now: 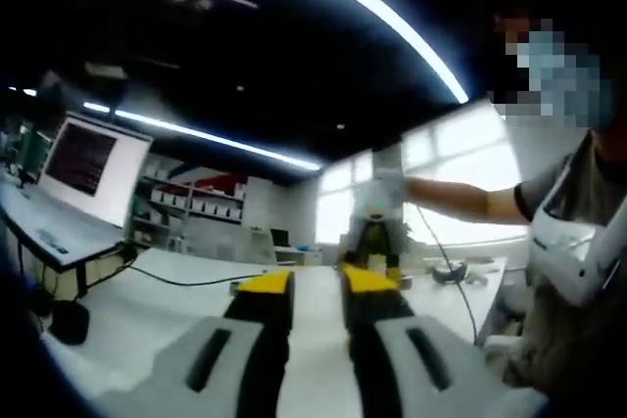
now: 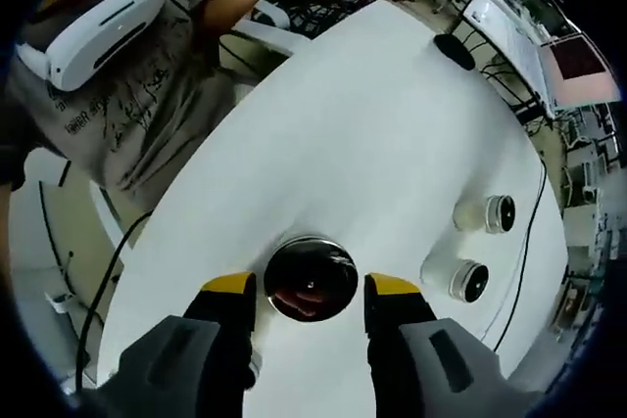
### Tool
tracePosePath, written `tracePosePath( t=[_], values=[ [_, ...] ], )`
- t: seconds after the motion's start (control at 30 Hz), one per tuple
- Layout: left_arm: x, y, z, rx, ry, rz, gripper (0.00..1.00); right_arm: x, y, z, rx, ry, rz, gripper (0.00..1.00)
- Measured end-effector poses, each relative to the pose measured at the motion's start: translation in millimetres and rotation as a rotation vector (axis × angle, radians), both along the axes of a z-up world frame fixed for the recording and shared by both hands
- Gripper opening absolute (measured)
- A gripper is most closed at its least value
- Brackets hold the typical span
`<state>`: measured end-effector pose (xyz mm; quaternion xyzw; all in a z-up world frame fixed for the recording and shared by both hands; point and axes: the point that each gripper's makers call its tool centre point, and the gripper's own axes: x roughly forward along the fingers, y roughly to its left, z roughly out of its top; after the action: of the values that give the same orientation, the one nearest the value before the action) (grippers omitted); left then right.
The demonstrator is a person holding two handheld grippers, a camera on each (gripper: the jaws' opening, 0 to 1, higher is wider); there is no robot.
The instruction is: Rotate the seasoning bottle until the label or dispensing opening points toward the visible target arrow and the bottle remains upright within the marked orientation range
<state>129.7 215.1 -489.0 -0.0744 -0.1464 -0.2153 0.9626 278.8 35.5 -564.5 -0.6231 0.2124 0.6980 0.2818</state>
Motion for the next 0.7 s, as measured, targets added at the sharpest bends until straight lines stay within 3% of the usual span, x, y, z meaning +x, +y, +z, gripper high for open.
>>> tracePosePath(
  t=[0.27, 0.5, 0.7],
  values=[
    [-9.5, 6.5, -0.5, 0.0, 0.0, 0.042, 0.2, 1.9, -2.5, -7.0, -0.041, -0.011, 0.011, 0.38],
    [-8.0, 8.3, -1.0, -0.004, 0.001, 0.047, 0.2, 3.0, -1.8, -6.5, -0.045, 0.006, -0.055, 0.38],
    [-4.5, 7.6, -1.9, -0.01, 0.002, 0.038, 0.2, 6.2, 2.5, -5.8, -0.031, 0.047, -0.265, 0.38]
  ],
)
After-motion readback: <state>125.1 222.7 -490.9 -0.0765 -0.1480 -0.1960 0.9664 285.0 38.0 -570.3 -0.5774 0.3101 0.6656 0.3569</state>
